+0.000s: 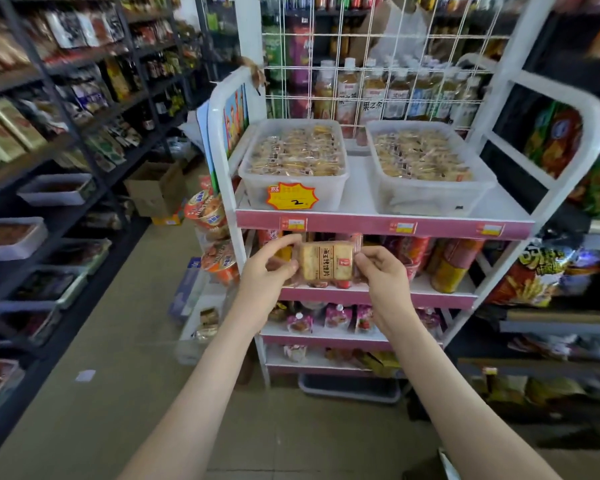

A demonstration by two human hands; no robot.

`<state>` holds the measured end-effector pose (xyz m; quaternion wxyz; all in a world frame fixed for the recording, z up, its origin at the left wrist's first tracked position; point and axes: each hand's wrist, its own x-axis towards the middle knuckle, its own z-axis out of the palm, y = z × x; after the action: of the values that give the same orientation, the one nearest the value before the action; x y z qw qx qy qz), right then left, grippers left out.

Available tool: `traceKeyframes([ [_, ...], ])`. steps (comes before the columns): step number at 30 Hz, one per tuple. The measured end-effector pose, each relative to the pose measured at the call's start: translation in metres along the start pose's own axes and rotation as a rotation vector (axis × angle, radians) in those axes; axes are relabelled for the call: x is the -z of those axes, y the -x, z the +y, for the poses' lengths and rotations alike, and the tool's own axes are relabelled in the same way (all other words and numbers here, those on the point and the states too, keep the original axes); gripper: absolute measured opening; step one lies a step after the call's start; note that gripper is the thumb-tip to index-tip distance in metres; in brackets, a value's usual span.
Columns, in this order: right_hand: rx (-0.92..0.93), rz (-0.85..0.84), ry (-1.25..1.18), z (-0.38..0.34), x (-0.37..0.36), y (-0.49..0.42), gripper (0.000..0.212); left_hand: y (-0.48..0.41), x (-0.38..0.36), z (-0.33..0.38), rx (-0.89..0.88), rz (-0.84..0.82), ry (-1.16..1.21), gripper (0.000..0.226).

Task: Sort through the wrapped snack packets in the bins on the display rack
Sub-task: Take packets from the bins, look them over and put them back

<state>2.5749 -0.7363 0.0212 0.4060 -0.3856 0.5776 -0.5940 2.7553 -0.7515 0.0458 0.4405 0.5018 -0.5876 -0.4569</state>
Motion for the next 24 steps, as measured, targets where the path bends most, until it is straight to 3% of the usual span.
traceKeyframes([
  [7,-0.008,-0.08,-0.111,0.0,-0.004,0.005,0.012,0.003,0.011,-0.007,0.085,-0.058,0.076,0.037],
  [20,-0.084,-0.111,-0.155,-0.003,-0.016,0.007,0.014,0.005,0.021,-0.007,0.068,0.004,0.289,0.05],
  [24,-0.064,-0.096,-0.123,-0.007,-0.019,0.01,0.014,0.004,0.021,-0.01,0.09,0.019,0.149,0.046],
])
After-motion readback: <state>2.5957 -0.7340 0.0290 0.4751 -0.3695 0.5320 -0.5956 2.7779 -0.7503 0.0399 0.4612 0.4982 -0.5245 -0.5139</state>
